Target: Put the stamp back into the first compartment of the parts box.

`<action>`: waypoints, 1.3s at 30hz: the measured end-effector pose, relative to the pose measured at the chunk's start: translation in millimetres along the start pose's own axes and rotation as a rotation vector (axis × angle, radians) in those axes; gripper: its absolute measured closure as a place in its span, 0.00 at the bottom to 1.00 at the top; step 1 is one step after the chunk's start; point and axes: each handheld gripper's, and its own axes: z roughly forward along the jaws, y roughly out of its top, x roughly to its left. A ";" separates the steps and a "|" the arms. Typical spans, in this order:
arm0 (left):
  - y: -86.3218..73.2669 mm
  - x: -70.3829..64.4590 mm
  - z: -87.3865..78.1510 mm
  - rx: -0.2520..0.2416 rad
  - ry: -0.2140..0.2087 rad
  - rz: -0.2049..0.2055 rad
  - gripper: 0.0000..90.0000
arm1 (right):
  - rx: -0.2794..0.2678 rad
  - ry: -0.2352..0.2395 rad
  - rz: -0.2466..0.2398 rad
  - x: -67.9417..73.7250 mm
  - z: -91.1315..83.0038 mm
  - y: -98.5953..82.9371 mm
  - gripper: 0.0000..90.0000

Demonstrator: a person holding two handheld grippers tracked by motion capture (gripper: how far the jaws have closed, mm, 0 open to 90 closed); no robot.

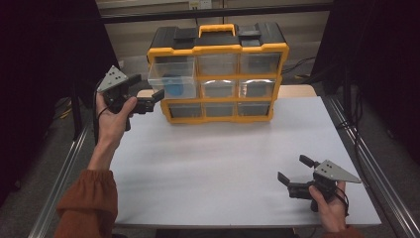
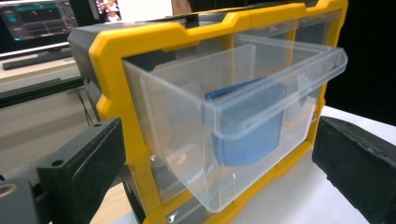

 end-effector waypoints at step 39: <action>-130.1 -48.0 -8.4 -0.012 0.043 -0.138 0.05 | -0.003 0.005 -0.009 0.1 -0.9 0.6 0.00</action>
